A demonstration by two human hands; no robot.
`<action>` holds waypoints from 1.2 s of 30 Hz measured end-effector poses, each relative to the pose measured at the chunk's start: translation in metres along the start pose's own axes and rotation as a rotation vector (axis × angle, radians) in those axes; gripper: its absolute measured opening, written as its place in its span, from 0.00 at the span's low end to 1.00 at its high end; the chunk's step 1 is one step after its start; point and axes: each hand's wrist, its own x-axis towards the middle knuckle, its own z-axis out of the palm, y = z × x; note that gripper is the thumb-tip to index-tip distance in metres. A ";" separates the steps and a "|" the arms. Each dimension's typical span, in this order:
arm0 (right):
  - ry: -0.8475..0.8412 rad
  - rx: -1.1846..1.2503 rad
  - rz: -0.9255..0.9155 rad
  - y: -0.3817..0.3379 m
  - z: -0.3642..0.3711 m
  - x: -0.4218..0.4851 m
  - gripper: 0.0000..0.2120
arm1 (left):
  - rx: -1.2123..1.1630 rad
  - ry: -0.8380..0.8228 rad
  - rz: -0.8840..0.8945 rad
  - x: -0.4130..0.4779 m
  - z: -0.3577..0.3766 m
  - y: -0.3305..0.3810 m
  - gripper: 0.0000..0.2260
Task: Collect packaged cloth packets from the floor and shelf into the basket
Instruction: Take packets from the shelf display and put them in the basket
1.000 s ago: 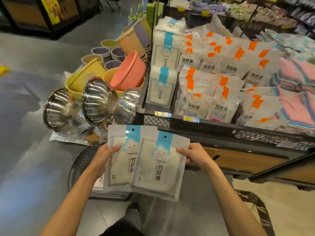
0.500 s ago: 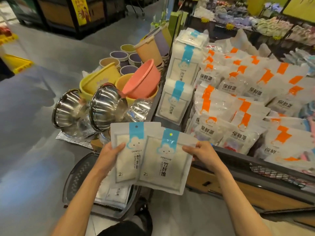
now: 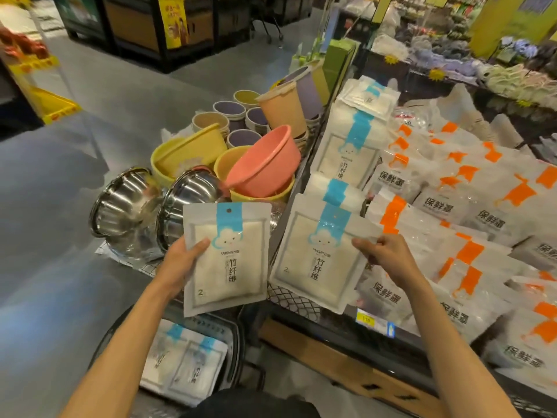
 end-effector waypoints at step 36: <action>0.348 -0.122 0.075 0.041 0.080 0.134 0.13 | -0.107 0.098 0.007 0.076 0.064 0.013 0.13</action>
